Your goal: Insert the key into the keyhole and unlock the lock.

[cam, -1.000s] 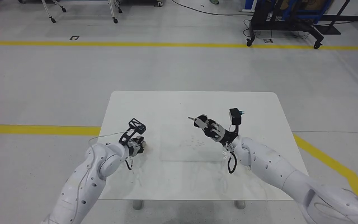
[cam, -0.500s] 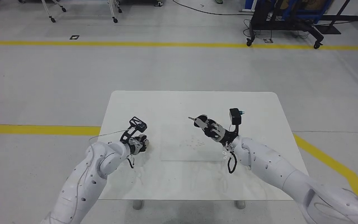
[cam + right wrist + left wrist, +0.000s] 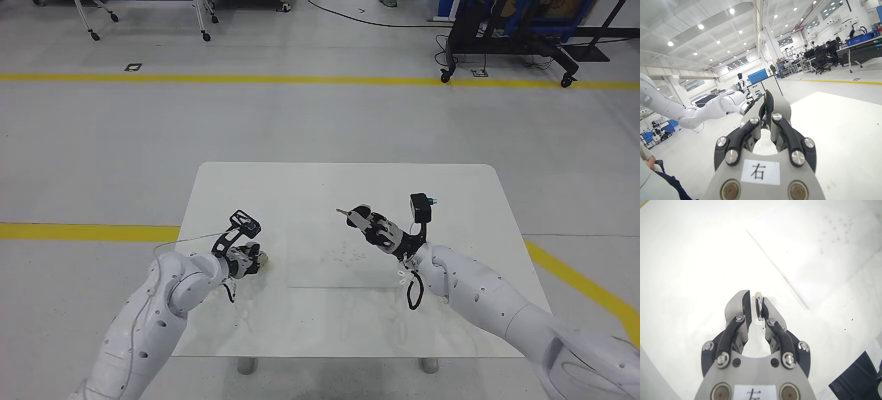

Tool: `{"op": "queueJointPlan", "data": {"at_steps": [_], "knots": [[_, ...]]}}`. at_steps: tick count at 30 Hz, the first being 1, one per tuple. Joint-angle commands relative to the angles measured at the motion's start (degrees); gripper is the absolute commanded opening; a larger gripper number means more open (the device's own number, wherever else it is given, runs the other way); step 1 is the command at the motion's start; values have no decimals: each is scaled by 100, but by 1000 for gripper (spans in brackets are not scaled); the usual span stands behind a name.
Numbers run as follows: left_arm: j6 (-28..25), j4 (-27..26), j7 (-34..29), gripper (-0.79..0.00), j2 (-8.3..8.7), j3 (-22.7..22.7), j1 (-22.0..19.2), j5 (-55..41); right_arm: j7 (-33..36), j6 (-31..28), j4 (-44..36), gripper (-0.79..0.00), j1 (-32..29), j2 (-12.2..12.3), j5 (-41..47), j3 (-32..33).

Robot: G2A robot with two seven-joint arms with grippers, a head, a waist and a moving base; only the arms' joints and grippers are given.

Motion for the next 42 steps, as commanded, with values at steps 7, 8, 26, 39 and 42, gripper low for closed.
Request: {"op": "queueJointPlan", "data": {"at_steps": [7, 8, 26, 39, 42], "knots": [[-28, -101, -81, -696, 30, -51, 64, 56, 0, 0, 0, -785, 0, 0, 0, 0], [-21, -92, -75, -708, 29, -40, 61, 78, 0, 0, 0, -785, 0, 0, 0, 0], [366, 15, 671, -785, -54, 132, -66, 187, 0, 0, 0, -785, 0, 0, 0, 0], [-60, 478, 566, -785, -116, 25, -176, -1549, 112, 161, -44, -785, -65, -10, 99, 49], [-375, 1362, 83, -785, -231, 72, -636, -3587, 351, 122, -200, -785, -141, -80, 322, 145]]}}
